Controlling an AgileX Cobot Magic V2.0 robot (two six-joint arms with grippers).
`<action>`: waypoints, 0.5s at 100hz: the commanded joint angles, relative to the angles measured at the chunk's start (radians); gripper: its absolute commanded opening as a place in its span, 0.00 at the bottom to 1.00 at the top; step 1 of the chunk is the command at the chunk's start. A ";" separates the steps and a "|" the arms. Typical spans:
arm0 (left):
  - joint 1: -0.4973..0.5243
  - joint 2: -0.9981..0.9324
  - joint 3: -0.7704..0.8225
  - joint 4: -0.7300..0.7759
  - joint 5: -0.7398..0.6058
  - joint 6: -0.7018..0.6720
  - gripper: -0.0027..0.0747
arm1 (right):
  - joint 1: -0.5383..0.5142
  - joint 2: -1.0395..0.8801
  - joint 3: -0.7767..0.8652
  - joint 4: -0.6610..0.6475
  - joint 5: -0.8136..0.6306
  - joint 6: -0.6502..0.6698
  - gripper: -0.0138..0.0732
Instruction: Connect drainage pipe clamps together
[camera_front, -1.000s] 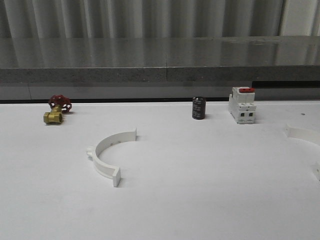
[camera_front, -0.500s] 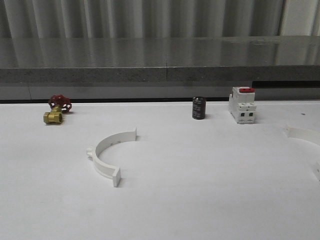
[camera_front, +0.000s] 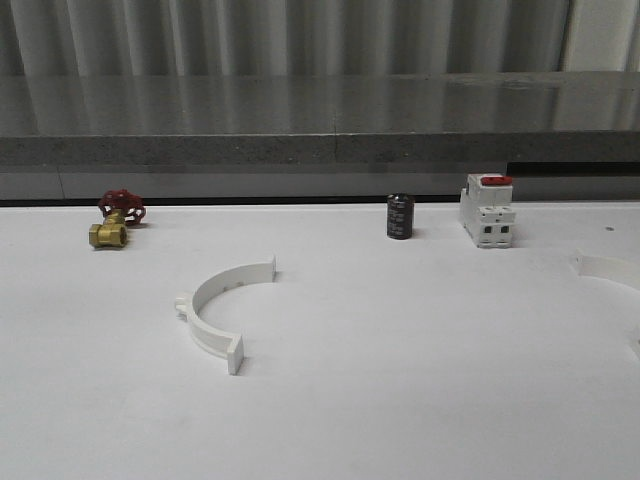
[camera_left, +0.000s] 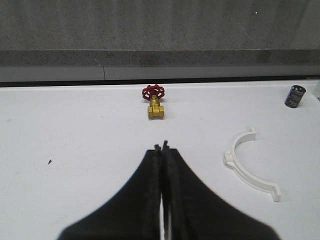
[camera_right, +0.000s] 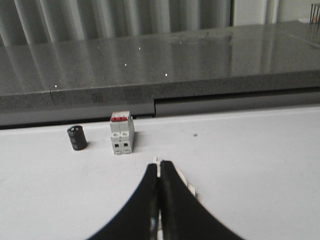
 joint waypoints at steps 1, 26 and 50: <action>0.003 0.008 -0.025 -0.004 -0.068 -0.004 0.01 | -0.005 0.121 -0.111 -0.003 0.006 -0.007 0.08; 0.003 0.008 -0.025 -0.004 -0.068 -0.004 0.01 | -0.005 0.511 -0.379 -0.003 0.250 -0.007 0.08; 0.003 0.008 -0.025 -0.004 -0.068 -0.004 0.01 | -0.005 0.757 -0.477 -0.001 0.239 -0.007 0.09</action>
